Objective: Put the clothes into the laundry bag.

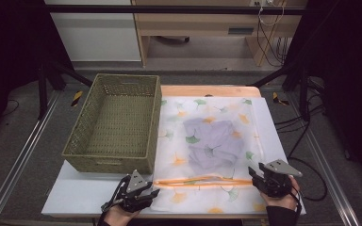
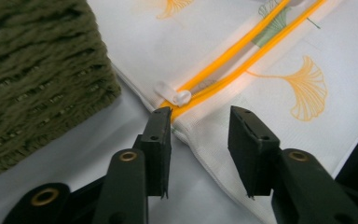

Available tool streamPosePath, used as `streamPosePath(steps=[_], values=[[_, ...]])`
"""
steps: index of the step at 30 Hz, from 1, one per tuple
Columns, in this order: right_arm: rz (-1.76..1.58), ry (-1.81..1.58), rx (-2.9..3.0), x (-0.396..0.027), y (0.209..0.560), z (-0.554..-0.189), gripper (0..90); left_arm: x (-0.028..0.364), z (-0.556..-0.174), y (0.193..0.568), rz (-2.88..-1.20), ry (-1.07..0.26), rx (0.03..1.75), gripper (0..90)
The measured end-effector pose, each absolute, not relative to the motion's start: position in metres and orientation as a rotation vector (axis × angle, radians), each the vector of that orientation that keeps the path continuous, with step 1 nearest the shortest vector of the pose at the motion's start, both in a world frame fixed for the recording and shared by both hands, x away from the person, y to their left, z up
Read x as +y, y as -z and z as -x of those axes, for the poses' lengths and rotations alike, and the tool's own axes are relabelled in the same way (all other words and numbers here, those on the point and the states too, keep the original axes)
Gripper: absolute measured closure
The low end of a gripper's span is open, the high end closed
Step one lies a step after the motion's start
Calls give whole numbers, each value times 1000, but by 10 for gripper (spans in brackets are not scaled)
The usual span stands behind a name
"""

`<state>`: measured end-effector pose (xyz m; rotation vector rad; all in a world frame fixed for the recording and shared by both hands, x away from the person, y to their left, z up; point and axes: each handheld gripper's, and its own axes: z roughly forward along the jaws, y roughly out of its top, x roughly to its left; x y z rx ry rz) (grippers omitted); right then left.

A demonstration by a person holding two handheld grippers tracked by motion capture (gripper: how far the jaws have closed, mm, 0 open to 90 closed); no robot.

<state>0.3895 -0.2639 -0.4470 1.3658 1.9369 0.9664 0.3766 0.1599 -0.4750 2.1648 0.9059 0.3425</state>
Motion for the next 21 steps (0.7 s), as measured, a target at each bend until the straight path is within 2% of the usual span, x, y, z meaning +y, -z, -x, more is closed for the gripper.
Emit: streamPosePath(steps=[9, 16, 21], values=[[-1275, -1105, 2046, -219, 435, -397, 584, 162, -373, 479, -2177, -337, 916, 507], [-1238, -1168, 2101, -188, 431, -408, 543, 161, -371, 480, -2186, -346, 900, 490], [-1216, -1217, 2119, -167, 428, -413, 526, 159, -369, 479, -2206, -340, 880, 516]])
